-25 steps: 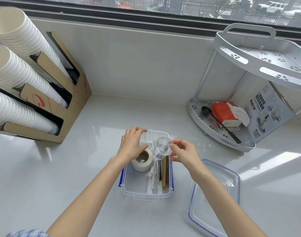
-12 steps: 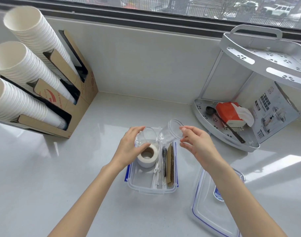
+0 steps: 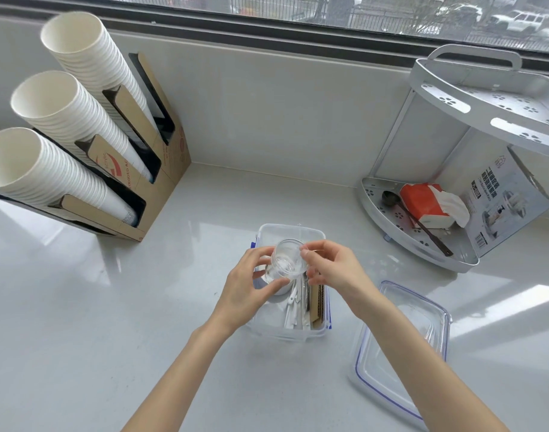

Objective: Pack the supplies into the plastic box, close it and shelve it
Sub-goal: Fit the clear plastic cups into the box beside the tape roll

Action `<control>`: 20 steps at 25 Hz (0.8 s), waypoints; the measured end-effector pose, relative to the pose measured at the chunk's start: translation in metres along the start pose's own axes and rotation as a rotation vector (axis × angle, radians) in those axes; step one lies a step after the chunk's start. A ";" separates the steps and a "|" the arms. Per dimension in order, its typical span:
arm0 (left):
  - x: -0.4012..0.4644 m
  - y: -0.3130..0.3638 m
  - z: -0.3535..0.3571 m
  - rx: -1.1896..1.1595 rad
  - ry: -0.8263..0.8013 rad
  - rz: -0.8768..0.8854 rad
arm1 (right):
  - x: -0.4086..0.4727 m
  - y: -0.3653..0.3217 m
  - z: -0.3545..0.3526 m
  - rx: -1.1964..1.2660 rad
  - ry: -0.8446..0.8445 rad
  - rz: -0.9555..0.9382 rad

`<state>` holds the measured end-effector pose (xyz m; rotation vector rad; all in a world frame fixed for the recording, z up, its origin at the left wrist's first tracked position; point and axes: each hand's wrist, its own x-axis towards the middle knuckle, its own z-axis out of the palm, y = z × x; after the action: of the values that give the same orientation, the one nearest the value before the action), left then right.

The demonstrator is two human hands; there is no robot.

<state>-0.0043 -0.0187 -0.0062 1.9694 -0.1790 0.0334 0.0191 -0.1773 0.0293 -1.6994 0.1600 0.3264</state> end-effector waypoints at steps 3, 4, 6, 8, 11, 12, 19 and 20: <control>-0.004 0.000 0.000 -0.022 0.021 0.003 | 0.002 0.008 0.005 -0.064 0.008 0.015; -0.005 0.000 0.000 -0.028 0.020 0.004 | 0.002 0.010 0.005 -0.057 0.011 0.019; -0.007 -0.003 0.000 -0.049 0.022 0.002 | 0.003 0.012 0.006 -0.022 0.007 0.043; -0.008 -0.007 0.002 -0.069 0.023 -0.008 | 0.003 0.015 0.008 -0.018 -0.029 0.078; -0.008 -0.011 0.005 -0.053 -0.037 -0.005 | 0.004 0.021 0.006 -0.075 -0.037 0.093; -0.006 -0.013 0.005 -0.041 -0.062 -0.011 | 0.004 0.022 0.004 -0.093 -0.016 0.091; 0.018 -0.030 0.001 0.677 -0.203 0.001 | 0.013 0.024 -0.026 -0.144 0.159 0.097; 0.022 -0.031 0.003 0.750 -0.225 0.013 | 0.014 0.026 -0.027 -0.158 0.167 0.094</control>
<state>0.0214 -0.0123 -0.0336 2.7203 -0.3645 -0.1317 0.0284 -0.2071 0.0038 -1.8798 0.3457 0.2729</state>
